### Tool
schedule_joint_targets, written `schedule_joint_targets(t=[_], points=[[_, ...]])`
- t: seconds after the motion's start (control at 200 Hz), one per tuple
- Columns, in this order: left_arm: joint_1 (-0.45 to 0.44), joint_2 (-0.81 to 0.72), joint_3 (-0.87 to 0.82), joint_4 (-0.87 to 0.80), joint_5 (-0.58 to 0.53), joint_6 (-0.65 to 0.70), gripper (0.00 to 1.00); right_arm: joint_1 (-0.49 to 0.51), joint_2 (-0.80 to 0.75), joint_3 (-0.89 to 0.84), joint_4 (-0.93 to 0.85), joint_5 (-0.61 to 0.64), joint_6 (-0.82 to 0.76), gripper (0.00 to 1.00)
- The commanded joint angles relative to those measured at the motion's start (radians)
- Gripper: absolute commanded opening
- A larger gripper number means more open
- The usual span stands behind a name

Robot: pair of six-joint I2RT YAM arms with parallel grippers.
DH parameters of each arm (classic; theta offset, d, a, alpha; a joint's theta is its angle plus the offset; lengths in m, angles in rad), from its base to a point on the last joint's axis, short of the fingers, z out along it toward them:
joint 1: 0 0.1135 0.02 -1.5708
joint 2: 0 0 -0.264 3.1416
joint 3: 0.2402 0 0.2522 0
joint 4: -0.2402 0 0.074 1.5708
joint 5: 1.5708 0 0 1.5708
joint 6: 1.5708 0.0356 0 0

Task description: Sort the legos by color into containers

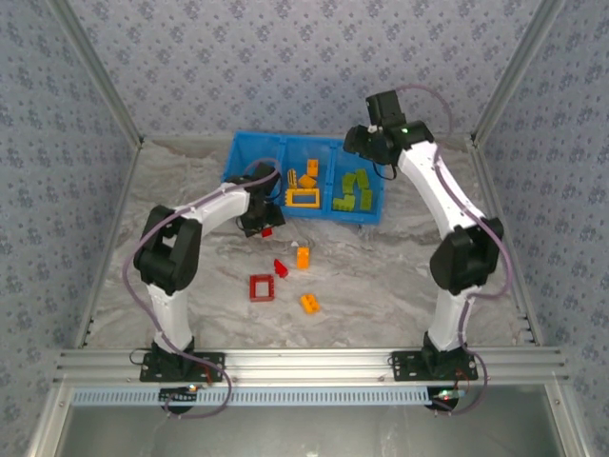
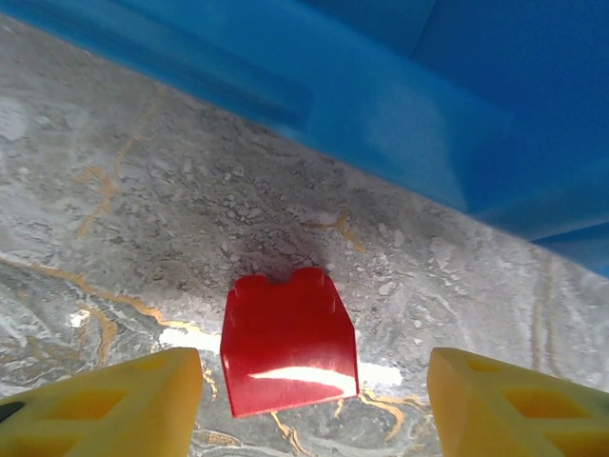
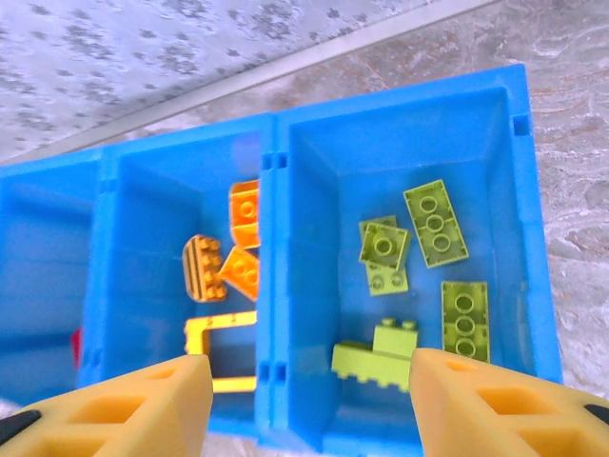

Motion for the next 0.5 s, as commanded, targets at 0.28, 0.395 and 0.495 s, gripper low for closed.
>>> schedule_joint_targets(t=[0.28,0.395,0.495], points=[[-0.016,0.051,0.029,-0.023,-0.077,0.032,0.39,0.025,-0.326,-0.416,0.175,-0.186,-0.023,0.61],[-0.02,0.039,0.019,-0.025,-0.096,0.042,0.31,0.029,-0.402,-0.52,0.176,-0.221,-0.034,0.61],[-0.02,-0.006,0.012,-0.053,-0.116,0.045,0.27,0.046,-0.458,-0.567,0.176,-0.23,-0.045,0.61]])
